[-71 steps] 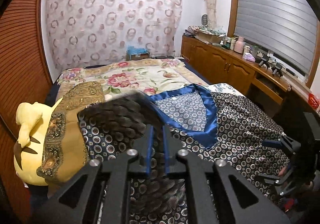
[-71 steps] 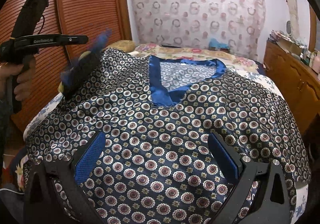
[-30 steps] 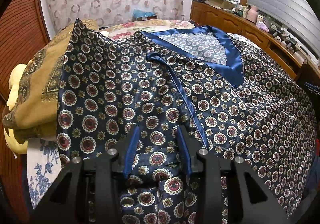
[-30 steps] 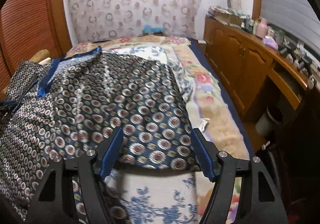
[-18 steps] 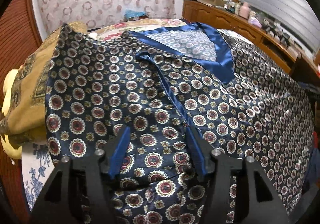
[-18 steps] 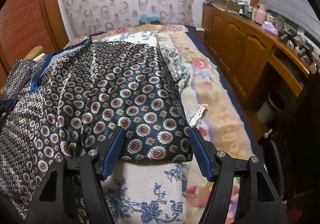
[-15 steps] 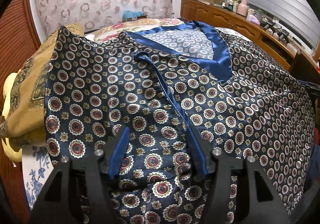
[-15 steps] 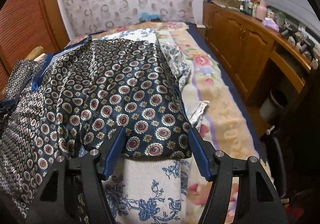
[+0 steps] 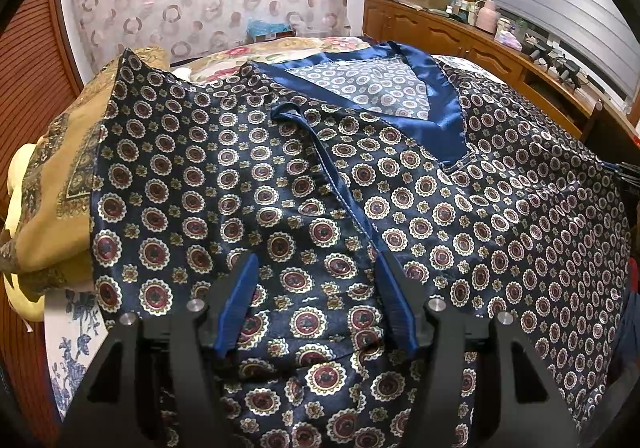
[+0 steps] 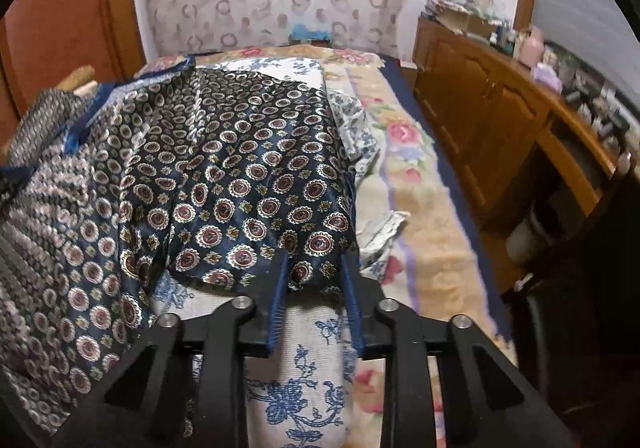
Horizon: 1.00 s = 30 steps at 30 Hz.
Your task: Fold small clothes
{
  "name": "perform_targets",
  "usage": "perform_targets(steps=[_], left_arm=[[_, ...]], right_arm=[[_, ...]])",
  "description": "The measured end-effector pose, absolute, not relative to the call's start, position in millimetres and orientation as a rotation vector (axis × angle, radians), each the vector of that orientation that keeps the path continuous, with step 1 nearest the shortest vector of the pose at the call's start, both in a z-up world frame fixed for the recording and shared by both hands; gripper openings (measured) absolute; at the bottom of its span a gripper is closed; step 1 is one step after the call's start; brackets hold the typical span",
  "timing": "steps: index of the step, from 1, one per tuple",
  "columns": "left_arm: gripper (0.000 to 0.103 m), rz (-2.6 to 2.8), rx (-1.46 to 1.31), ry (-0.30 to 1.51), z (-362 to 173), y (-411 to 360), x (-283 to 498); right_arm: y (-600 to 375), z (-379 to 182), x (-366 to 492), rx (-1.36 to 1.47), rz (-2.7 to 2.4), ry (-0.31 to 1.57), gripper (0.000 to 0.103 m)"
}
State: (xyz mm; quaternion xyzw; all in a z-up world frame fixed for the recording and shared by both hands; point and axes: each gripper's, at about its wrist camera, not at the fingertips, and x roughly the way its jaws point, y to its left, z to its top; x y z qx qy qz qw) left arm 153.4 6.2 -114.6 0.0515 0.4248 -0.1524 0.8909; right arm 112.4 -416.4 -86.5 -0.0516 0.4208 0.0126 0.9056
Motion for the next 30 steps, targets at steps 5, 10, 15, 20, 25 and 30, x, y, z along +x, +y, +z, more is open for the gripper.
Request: perform_targets(steps=[5,10,15,20,25,30], left_arm=[[0.061,-0.314,0.108,0.882,-114.8,6.0,154.0],[0.062,-0.312,0.107,0.882,-114.8,7.4,154.4],[0.062,-0.299,0.096,0.879,-114.2,8.9,154.8],[0.062,-0.260,0.085,0.814,-101.6,16.1,145.1],[0.062,-0.257,0.039,0.726,-75.4,22.5,127.3],[0.062,-0.258,-0.009,0.653,-52.1,27.2,106.6]], right_arm=[[-411.1,-73.5,112.0,-0.130,0.030,0.817,0.004],[-386.3,-35.2,114.6,-0.136,0.107,0.678,0.004],[-333.9,-21.6,122.6,-0.162,0.257,0.647,0.004],[-291.6,-49.8,123.7,-0.180,0.360,0.725,0.004],[-280.2,-74.3,125.2,-0.164,0.366,0.790,0.008],[-288.6,-58.9,121.2,-0.140,0.338,0.757,0.041]])
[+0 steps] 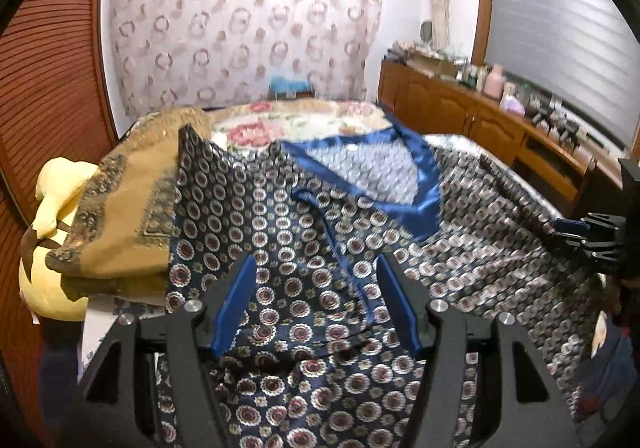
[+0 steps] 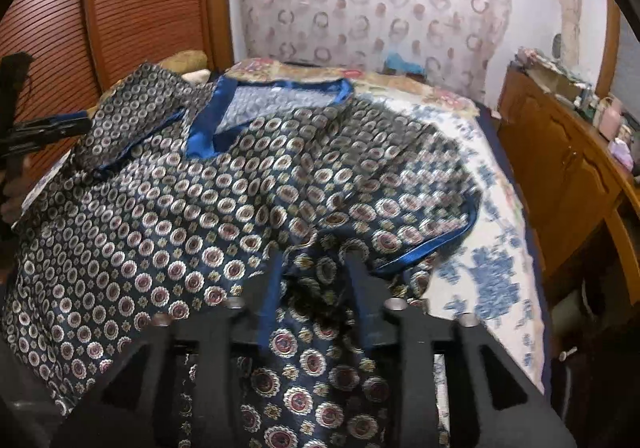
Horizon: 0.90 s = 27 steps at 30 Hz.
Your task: Fold small clothes
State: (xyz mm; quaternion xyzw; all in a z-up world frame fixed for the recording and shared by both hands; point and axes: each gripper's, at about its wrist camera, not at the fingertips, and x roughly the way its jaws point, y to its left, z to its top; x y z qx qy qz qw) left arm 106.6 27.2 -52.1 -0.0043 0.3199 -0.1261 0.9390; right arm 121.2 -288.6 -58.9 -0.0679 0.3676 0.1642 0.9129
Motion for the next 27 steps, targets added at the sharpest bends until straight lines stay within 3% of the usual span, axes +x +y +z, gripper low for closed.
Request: perform_targets(steps=[3,8,16,22,23,24,27], left_arm=[[0.062,-0.255,-0.010,0.618,-39.8,22.9,97.6],[0.062,-0.253,0.006,0.580,-28.8,13.4,82.2],[0.062,-0.280,0.009,0.565,-24.9,2.5,72.2],[0.062,-0.291,0.014,0.583,-30.5,-0.8,73.0],[0.062,-0.292,0.013,0.586,-31.8,-1.6,73.0],[0.062,-0.294,0.012,0.589,-32.7,-1.6,73.0],[0.062,-0.295,0.010,0.599,-35.7,-2.9,74.1]], right_arm=[[-299.1,-39.2,118.8,-0.112,0.312,0.706,0.052],[-327.7,-25.4,133.9,-0.072,0.229,0.701,0.052],[-366.1,-66.5,173.8,0.046,0.193,0.850,0.051],[-375.5,-89.1,195.5,0.100,0.197,0.932,0.038],[-374.9,-88.2,197.4,0.101,0.198,0.929,0.033],[-375.5,-87.6,199.9,0.110,0.208,0.933,0.021],[-373.0,-82.4,202.2,0.106,0.236,0.915,0.007]])
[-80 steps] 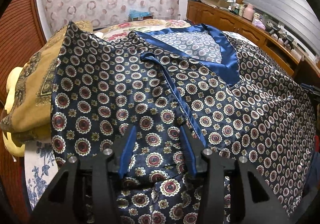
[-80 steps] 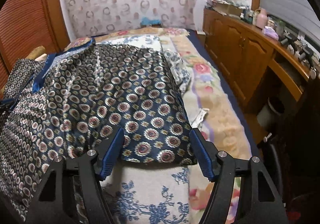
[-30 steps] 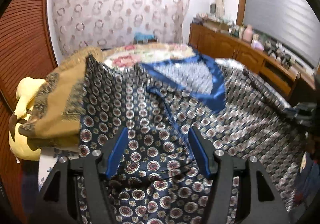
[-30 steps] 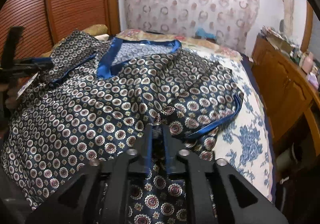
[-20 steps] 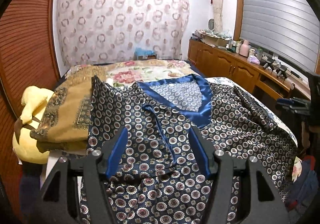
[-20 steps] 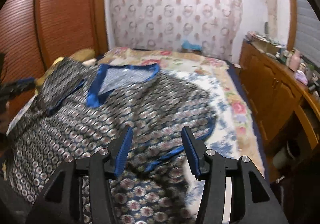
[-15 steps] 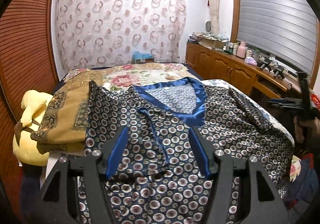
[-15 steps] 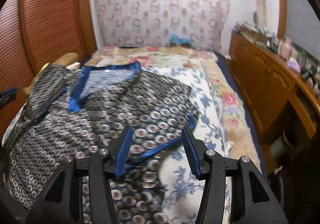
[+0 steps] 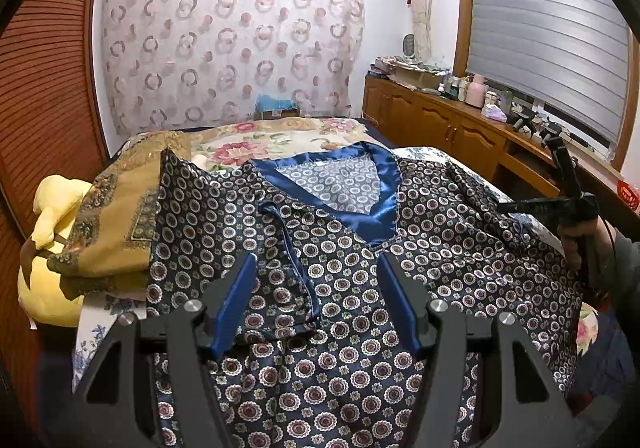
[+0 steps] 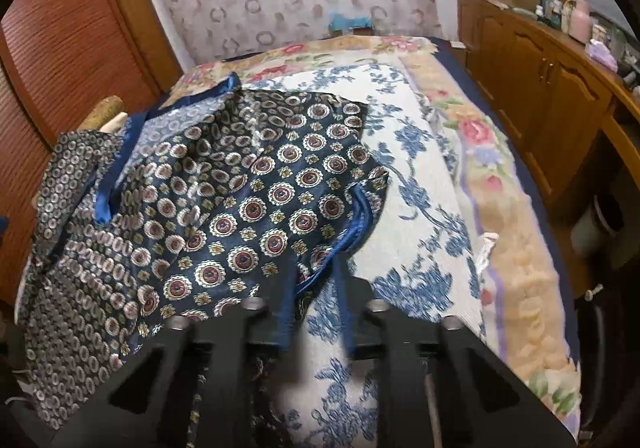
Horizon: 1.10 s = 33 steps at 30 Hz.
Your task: Fold small clothes
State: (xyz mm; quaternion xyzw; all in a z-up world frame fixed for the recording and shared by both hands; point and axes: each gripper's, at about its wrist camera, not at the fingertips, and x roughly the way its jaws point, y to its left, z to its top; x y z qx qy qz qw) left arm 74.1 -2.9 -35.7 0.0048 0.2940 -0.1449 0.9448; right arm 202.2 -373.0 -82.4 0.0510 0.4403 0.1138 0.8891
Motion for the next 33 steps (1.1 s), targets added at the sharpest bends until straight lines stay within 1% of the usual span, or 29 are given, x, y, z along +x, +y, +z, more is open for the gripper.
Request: perform_targets(steps=[5,13,17,19,21,22,24,29,30,31,33], left_arm=[[0.062,-0.295,0.005,0.604,-37.6,-3.6,73.7],[0.062,-0.291,0.001,0.607,-38.1,-0.3,73.2],[0.062,-0.288,-0.007,0.610,-38.8,3.7,71.4],[0.062,-0.286,-0.009,0.613,-39.7,4.3,71.6],[0.062,-0.284,-0.013,0.616,-41.2,4.7,72.6],[0.062,-0.284,-0.014,0.618,-41.9,4.8,73.2],[0.062,-0.286,-0.015,0.621,-43.1,4.0,74.5],[0.062,-0.292,-0.006,0.628,-46.0,-0.2,75.6],[0.062,-0.293,-0.005,0.629,-46.4,-0.5,75.6],[0.062,-0.293,-0.005,0.629,-46.6,-0.3,75.6],[0.062,-0.292,-0.006,0.632,-47.2,-0.3,76.0]], right_arm=[[-360.6,-66.3,202.6,0.081,0.280,0.864,0.002],[-310.7,-43.3,208.5,-0.051,0.347,0.828,0.002],[-306.6,-37.4,206.3,-0.060,0.323,0.819,0.002],[-311.2,-39.8,207.2,-0.076,0.275,0.820,0.014],[-321.8,-46.0,211.0,-0.086,0.208,0.830,0.046],[-328.6,-49.7,213.7,-0.081,0.180,0.834,0.049],[-342.9,-59.1,221.1,-0.064,0.138,0.858,0.050],[-375.2,-85.0,239.7,0.036,0.112,0.935,0.050],[-377.0,-89.7,242.6,0.059,0.136,0.953,0.044],[-376.3,-89.1,243.0,0.057,0.154,0.941,0.043],[-375.2,-88.5,245.8,0.067,0.194,0.947,0.011]])
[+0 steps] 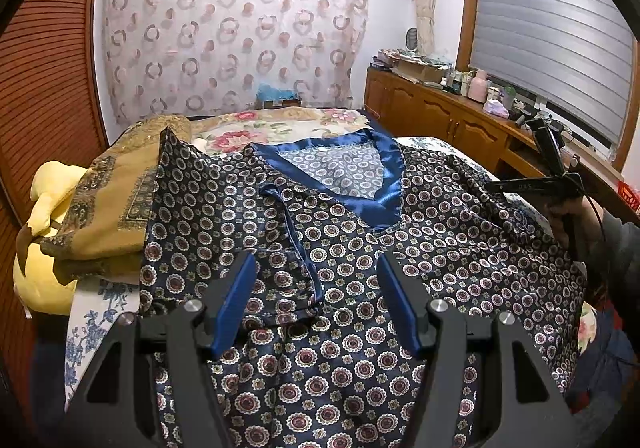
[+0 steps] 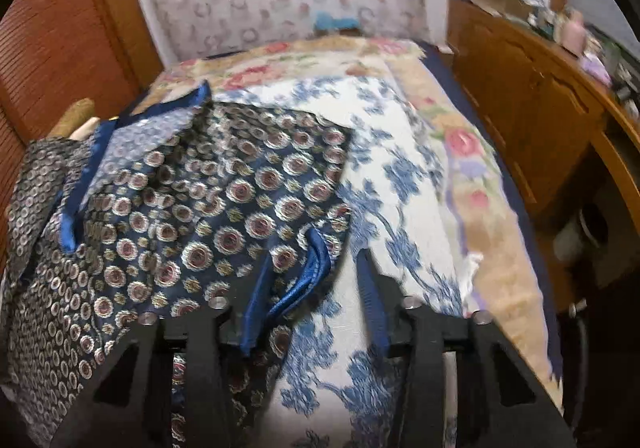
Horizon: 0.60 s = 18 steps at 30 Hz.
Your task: Fold small clothes
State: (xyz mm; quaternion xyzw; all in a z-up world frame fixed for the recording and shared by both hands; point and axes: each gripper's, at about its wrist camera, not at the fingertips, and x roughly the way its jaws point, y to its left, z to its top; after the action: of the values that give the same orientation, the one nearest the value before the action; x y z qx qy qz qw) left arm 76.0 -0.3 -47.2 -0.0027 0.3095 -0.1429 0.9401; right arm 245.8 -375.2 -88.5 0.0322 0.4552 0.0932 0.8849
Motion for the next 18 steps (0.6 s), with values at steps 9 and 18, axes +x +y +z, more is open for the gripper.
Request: perform_targets(steps=[9,18], left_arm=[[0.062,-0.288,-0.007,0.637,-49.6,0.5,76.9],[0.062,-0.277,-0.017,0.642,-52.3,5.9,78.4]], right_arm=[[-336.8,-55.4,248.2,0.017,0.292,0.846,0.004],[-276.6,-18.1,247.6,-0.025,0.401,0.769,0.013]])
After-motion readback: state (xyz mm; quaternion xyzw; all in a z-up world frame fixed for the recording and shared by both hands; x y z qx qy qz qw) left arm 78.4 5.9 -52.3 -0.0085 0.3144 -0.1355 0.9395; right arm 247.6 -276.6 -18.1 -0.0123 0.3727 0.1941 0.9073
